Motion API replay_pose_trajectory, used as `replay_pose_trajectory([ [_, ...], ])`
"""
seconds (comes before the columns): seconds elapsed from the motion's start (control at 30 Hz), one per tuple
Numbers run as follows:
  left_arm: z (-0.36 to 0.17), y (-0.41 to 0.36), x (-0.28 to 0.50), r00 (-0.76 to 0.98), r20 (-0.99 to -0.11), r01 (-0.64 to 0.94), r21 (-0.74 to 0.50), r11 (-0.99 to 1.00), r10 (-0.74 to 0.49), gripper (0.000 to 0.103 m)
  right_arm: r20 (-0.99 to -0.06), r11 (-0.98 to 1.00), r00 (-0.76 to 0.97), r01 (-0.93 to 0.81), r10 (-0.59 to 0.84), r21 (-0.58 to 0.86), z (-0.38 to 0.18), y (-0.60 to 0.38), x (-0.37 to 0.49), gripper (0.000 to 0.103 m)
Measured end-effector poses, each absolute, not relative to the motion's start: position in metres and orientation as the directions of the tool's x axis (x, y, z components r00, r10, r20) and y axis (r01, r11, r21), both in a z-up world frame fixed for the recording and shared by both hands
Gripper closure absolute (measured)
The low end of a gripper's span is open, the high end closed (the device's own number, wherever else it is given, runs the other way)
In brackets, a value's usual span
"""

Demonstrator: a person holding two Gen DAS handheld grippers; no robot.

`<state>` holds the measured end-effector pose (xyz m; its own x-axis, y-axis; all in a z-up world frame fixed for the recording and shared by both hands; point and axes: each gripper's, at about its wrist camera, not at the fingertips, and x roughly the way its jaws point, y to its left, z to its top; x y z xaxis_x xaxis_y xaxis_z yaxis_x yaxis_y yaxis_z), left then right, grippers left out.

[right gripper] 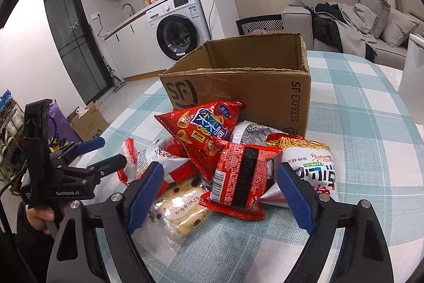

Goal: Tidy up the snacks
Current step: 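Grasp the red-white balloon glue bag with the left tool while the right grasps the red noodle packet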

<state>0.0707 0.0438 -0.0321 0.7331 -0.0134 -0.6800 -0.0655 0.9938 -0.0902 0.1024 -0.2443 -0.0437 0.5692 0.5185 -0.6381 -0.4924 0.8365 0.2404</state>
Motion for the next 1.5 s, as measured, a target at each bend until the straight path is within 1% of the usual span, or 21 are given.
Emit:
replay_pose_trajectory([
  [0.07, -0.034, 0.044, 0.072, 0.731, -0.682, -0.068, -0.084, 0.994, -0.008, 0.0, -0.646, 0.832, 0.557, -0.499, 0.522, 0.243, -0.046, -0.241, 0.104, 0.014],
  [0.13, -0.035, 0.046, 0.073, 0.728, -0.686, -0.067, -0.085, 0.994, -0.01, 0.0, -0.658, 0.837, 0.552, -0.493, 0.512, 0.237, -0.05, -0.239, 0.107, 0.019],
  [0.2, -0.037, 0.047, 0.074, 0.721, -0.693, -0.065, -0.085, 0.994, -0.012, 0.0, -0.669, 0.832, 0.531, -0.494, 0.519, 0.254, -0.056, -0.237, 0.109, 0.022],
  [0.37, -0.042, 0.049, 0.076, 0.705, -0.709, -0.061, -0.088, 0.994, -0.019, 0.0, -0.676, 0.833, 0.526, -0.494, 0.516, 0.251, -0.06, -0.233, 0.11, 0.022],
  [0.43, -0.044, 0.049, 0.077, 0.701, -0.713, -0.057, -0.086, 0.995, -0.022, 0.0, -0.68, 0.827, 0.515, -0.501, 0.521, 0.254, -0.061, -0.232, 0.11, 0.026],
  [0.7, -0.051, 0.046, 0.082, 0.68, -0.732, -0.046, -0.083, 0.995, -0.029, 0.0, -0.699, 0.833, 0.505, -0.494, 0.507, 0.248, -0.066, -0.229, 0.111, 0.033],
  [0.83, -0.054, 0.046, 0.084, 0.666, -0.745, -0.042, -0.091, 0.995, -0.04, 0.0, -0.703, 0.842, 0.511, -0.484, 0.494, 0.239, -0.068, -0.229, 0.111, 0.041],
  [0.93, -0.056, 0.045, 0.085, 0.659, -0.75, -0.032, -0.095, 0.995, -0.051, 0.001, -0.702, 0.844, 0.513, -0.479, 0.493, 0.243, -0.067, -0.23, 0.112, 0.045],
  [0.97, -0.057, 0.044, 0.085, 0.655, -0.753, -0.025, -0.098, 0.995, -0.058, 0.003, -0.702, 0.844, 0.514, -0.477, 0.493, 0.244, -0.067, -0.231, 0.112, 0.045],
  [1.03, -0.059, 0.043, 0.086, 0.644, -0.761, -0.013, -0.107, 0.994, -0.073, 0.018, -0.707, 0.847, 0.512, -0.473, 0.488, 0.242, -0.069, -0.23, 0.113, 0.046],
  [1.1, -0.061, 0.041, 0.086, 0.636, -0.767, -0.002, -0.108, 0.994, -0.082, 0.025, -0.712, 0.851, 0.516, -0.474, 0.476, 0.226, -0.069, -0.228, 0.112, 0.046],
  [1.17, -0.061, 0.039, 0.085, 0.638, -0.765, 0.012, -0.109, 0.994, -0.091, 0.035, -0.716, 0.856, 0.521, -0.473, 0.464, 0.211, -0.07, -0.227, 0.112, 0.049],
  [1.23, -0.06, 0.038, 0.084, 0.643, -0.758, 0.025, -0.114, 0.993, -0.104, 0.056, -0.723, 0.86, 0.52, -0.466, 0.455, 0.206, -0.072, -0.226, 0.113, 0.055],
  [1.3, -0.059, 0.038, 0.081, 0.648, -0.751, 0.039, -0.128, 0.991, -0.122, 0.061, -0.72, 0.859, 0.517, -0.463, 0.462, 0.218, -0.072, -0.228, 0.113, 0.056],
  [1.37, -0.056, 0.037, 0.079, 0.657, -0.741, 0.051, -0.142, 0.989, -0.14, 0.062, -0.718, 0.859, 0.518, -0.463, 0.464, 0.22, -0.072, -0.229, 0.113, 0.058],
  [1.5, -0.046, 0.039, 0.074, 0.688, -0.712, 0.046, -0.149, 0.988, -0.14, 0.063, -0.705, 0.854, 0.527, -0.47, 0.475, 0.224, -0.07, -0.232, 0.111, 0.059],
])
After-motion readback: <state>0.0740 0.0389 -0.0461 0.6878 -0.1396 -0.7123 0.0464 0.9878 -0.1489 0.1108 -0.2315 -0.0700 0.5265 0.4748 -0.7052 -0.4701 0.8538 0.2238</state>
